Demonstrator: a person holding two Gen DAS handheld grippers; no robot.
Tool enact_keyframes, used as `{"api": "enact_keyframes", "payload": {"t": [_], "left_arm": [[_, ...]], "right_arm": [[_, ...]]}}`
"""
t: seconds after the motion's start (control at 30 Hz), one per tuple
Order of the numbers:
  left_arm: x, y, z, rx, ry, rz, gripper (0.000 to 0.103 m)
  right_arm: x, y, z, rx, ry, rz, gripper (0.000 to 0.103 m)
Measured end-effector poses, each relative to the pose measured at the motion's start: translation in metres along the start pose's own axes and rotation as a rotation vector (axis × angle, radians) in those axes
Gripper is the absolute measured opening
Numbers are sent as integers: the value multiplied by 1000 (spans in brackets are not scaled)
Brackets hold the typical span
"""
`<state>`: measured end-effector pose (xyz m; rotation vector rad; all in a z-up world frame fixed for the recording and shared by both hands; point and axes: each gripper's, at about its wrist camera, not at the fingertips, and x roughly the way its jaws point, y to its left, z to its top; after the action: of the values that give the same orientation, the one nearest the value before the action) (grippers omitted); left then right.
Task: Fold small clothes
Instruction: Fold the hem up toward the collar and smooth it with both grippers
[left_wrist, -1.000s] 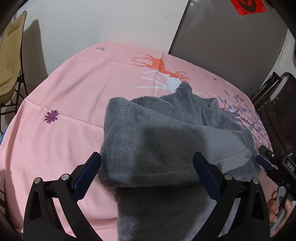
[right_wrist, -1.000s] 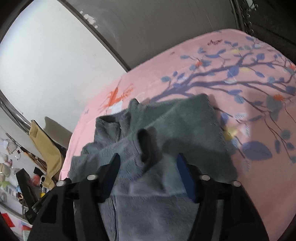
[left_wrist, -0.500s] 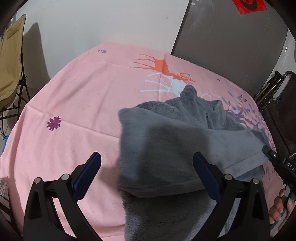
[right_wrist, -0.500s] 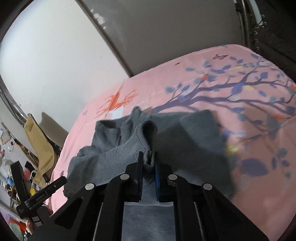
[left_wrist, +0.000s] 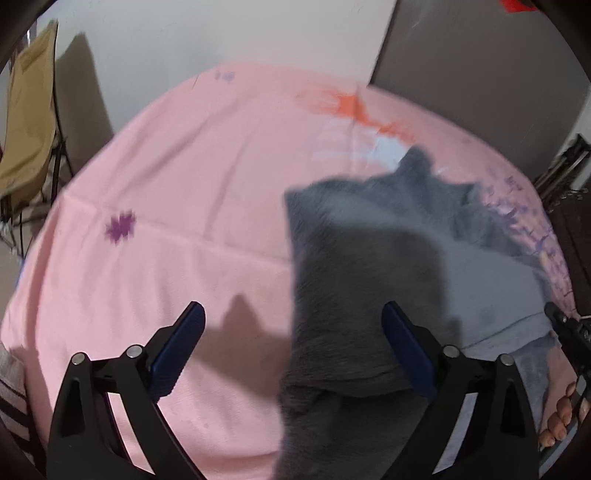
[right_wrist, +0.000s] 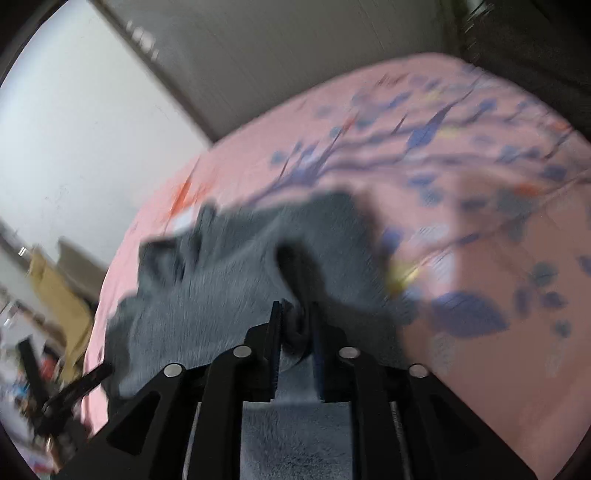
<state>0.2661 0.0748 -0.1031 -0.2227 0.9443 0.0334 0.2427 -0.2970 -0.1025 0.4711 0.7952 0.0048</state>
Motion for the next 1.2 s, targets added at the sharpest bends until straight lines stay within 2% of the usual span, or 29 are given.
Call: {"api": "enact_keyframes", "payload": {"t": [0.07, 0.17, 0.23, 0.33, 0.37, 0.47, 0.5, 0.57, 0.63, 0.7, 0.73, 0.8, 0.93, 1.0, 1.07, 1.1, 1.17, 1.2], "left_arm": [[-12, -15, 8, 40, -40, -40, 94], [-8, -44, 21, 103, -31, -136, 94], [8, -59, 26, 138, -1, -168, 94], [51, -68, 26, 142, 88, -96, 93], [55, -69, 23, 144, 101, -84, 93], [35, -78, 7, 223, 39, -45, 93], [24, -80, 0, 236, 24, -55, 93], [2, -85, -17, 261, -4, -114, 94], [-4, -90, -31, 288, -16, -113, 95], [9, -93, -41, 310, 15, -85, 96], [19, -91, -45, 307, 44, -49, 96], [11, -91, -47, 317, 27, -38, 97], [-25, -95, -43, 309, -61, -90, 98], [-24, -96, -33, 289, -79, -73, 99], [-6, -91, -18, 236, -37, -68, 99], [5, -87, -10, 200, -7, -88, 99], [30, -82, 0, 160, 77, -107, 99], [40, -80, 0, 157, 102, -93, 99]], "right_arm": [[-9, 8, 7, -24, -53, -12, 26], [5, 34, 16, -98, -16, 20, 26], [28, 55, 17, -182, 24, 3, 26], [61, 64, 12, -234, 111, -46, 25], [63, 65, 10, -260, 97, -63, 24], [38, 70, 4, -279, 58, -61, 27], [27, 72, 0, -286, 39, -47, 27], [8, 76, -16, -317, 26, -24, 35], [5, 80, -32, -356, 52, -25, 37], [17, 79, -50, -381, 97, -54, 38], [17, 78, -55, -389, 86, -61, 38], [10, 82, -53, -392, 84, -69, 38], [-16, 87, -46, -395, 21, -58, 39], [-13, 85, -42, -383, 13, -60, 39], [-2, 80, -29, -342, 8, -82, 39], [7, 76, -21, -321, 21, -90, 39], [32, 66, -10, -293, 101, -99, 39], [37, 64, -11, -280, 112, -90, 39]]}}
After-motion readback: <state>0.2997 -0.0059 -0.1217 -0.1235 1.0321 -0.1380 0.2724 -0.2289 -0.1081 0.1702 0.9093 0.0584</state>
